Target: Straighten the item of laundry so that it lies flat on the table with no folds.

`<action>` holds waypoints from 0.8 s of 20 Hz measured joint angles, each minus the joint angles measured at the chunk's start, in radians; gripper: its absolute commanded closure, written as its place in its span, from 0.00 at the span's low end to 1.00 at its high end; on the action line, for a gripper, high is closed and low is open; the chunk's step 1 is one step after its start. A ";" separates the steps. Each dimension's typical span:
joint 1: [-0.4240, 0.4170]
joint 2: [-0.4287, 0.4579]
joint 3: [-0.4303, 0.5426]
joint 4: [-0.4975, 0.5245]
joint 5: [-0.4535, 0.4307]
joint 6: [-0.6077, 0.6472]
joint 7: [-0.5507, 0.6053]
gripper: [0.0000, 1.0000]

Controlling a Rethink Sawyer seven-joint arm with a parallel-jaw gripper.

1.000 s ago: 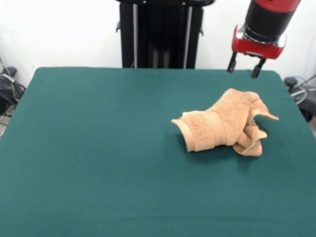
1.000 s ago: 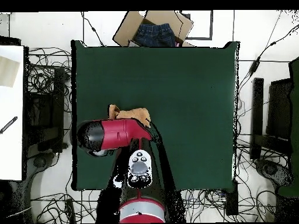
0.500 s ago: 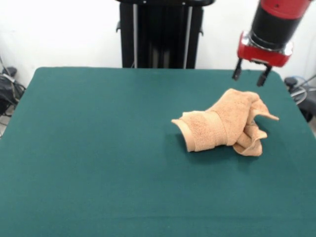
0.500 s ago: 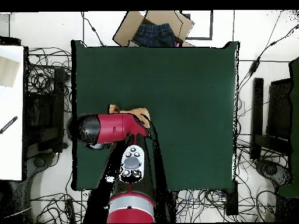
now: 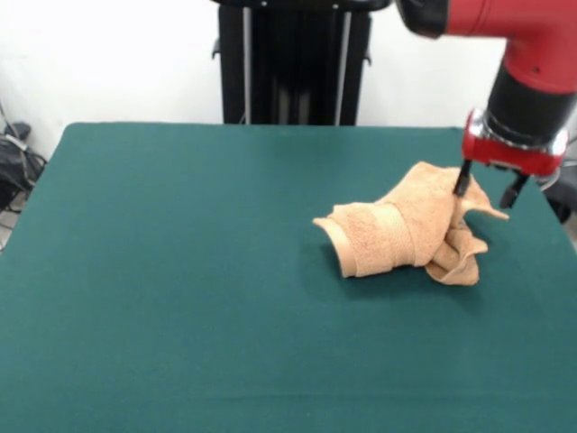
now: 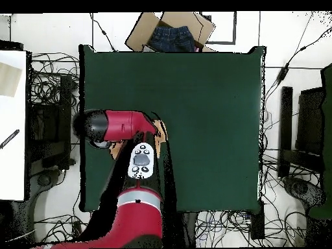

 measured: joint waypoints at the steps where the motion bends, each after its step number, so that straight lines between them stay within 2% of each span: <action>1: 0.000 0.013 -0.002 -0.015 0.007 0.003 0.000 0.00; 16: -0.003 0.069 -0.009 -0.088 0.040 0.044 0.000 0.00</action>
